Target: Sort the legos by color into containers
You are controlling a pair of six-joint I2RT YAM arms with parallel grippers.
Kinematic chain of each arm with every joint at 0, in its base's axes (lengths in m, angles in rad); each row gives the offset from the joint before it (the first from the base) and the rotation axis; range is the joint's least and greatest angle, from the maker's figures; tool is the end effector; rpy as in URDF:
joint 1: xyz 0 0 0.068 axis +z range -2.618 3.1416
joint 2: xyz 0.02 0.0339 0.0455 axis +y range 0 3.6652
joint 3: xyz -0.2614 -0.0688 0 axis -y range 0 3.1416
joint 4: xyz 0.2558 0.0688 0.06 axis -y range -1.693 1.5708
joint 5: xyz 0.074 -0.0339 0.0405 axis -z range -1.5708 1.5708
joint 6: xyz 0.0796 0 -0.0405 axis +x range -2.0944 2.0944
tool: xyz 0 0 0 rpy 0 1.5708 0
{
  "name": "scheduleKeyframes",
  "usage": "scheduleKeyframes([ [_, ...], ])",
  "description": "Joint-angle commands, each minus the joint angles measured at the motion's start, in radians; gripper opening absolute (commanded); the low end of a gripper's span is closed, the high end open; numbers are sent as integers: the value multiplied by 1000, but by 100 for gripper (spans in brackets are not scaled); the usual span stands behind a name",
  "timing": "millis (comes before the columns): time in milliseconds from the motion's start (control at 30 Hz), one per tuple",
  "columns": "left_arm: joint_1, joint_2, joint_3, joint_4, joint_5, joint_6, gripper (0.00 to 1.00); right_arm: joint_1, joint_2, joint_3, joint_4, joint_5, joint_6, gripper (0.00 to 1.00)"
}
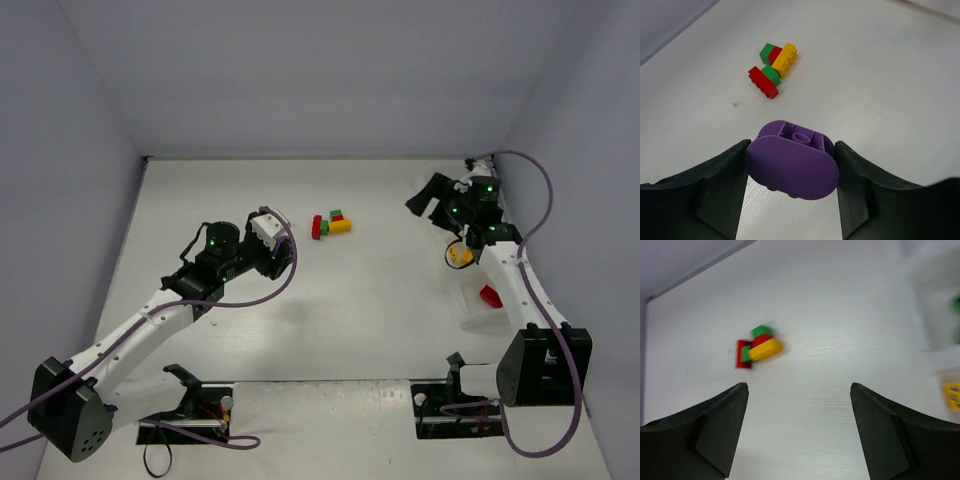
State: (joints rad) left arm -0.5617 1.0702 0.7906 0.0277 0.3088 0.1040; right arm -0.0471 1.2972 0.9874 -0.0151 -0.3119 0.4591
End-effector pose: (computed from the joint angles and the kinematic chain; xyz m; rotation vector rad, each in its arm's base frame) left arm 0.2428 -0.1814 0.2926 0.8106 1.6657 -0.6022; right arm 0.3540 0.0078 0.2965 0.2692 1.9017 0.5742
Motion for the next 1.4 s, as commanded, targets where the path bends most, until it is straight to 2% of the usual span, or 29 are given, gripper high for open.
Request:
scheduleKeyframes([
  [0,-7,-35,47,104,87,42,6,139,-1,40,144,-289,7,80],
  [133,-9,-26,62,110,116,43,8,278,22,43,259,-390,85,81],
  [300,-24,-19,82,127,128,62,9,458,94,123,303,-404,115,82],
  [400,-33,-15,90,123,119,72,9,518,137,149,345,-420,150,82],
  [833,-43,2,111,109,79,103,9,651,249,195,392,-424,181,82],
  [1100,-44,23,121,112,72,111,9,687,281,211,392,-437,179,73],
  [1200,-44,28,122,115,70,111,9,691,290,209,391,-440,179,60],
  [1300,-46,33,124,115,66,111,9,691,287,204,388,-429,170,35],
  [1333,-44,34,122,113,58,111,9,691,281,207,374,-420,152,22],
  [1367,-44,36,121,112,53,109,12,690,280,211,359,-400,141,15],
])
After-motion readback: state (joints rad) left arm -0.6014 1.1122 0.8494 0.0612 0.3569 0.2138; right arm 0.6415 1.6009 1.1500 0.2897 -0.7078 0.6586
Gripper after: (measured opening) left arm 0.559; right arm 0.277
